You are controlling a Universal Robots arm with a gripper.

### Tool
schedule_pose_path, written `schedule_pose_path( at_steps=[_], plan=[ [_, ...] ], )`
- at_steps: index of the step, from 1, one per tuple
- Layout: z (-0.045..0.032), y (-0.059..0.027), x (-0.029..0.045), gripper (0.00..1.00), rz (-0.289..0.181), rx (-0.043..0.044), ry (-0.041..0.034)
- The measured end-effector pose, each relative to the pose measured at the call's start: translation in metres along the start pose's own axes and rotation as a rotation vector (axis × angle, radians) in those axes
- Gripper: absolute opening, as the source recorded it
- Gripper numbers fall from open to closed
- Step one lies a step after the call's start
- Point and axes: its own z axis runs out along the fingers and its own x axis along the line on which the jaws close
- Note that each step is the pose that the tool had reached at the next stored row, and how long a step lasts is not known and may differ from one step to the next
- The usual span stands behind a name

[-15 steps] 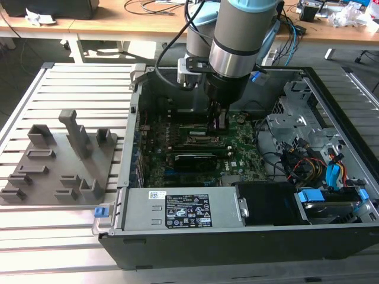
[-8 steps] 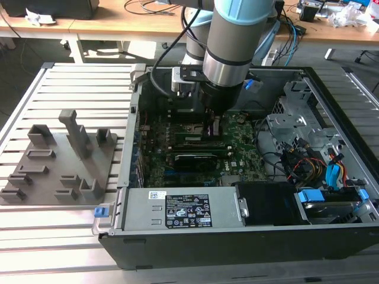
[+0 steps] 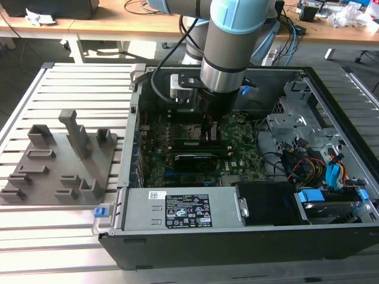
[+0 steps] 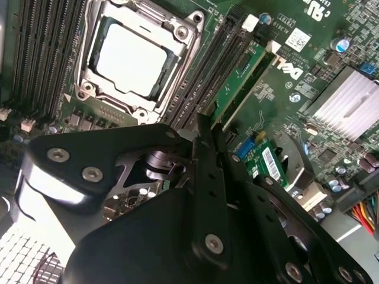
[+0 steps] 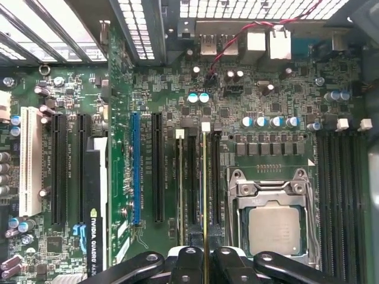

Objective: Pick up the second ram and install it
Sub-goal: 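Insert the second ram into the second slot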

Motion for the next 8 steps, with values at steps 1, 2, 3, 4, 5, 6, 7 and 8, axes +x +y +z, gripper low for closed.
schedule_pose_path(
  at_steps=[1,2,3,4,5,6,7,8],
  plan=[
    [0.0013,-0.0001,-0.001,0.14,0.0,0.0001,0.0003],
    [0.0028,-0.0001,-0.0019,0.14,-0.001,0.0,0.0005],
    [0.0035,-0.0001,-0.0025,0.14,-0.003,0.0,0.0005],
    [0.0042,-0.0002,-0.0028,0.14,-0.004,0.0,0.0005],
    [0.0049,-0.0002,-0.0029,0.14,-0.005,-0.0001,0.0007],
    [0.0055,-0.0002,-0.0031,0.14,-0.006,-0.0001,0.0007],
    [0.0061,-0.0002,-0.0033,0.14,-0.006,-0.0002,0.0009],
    [0.0065,-0.0002,-0.0033,0.14,-0.007,-0.0002,0.0007]
  ],
)
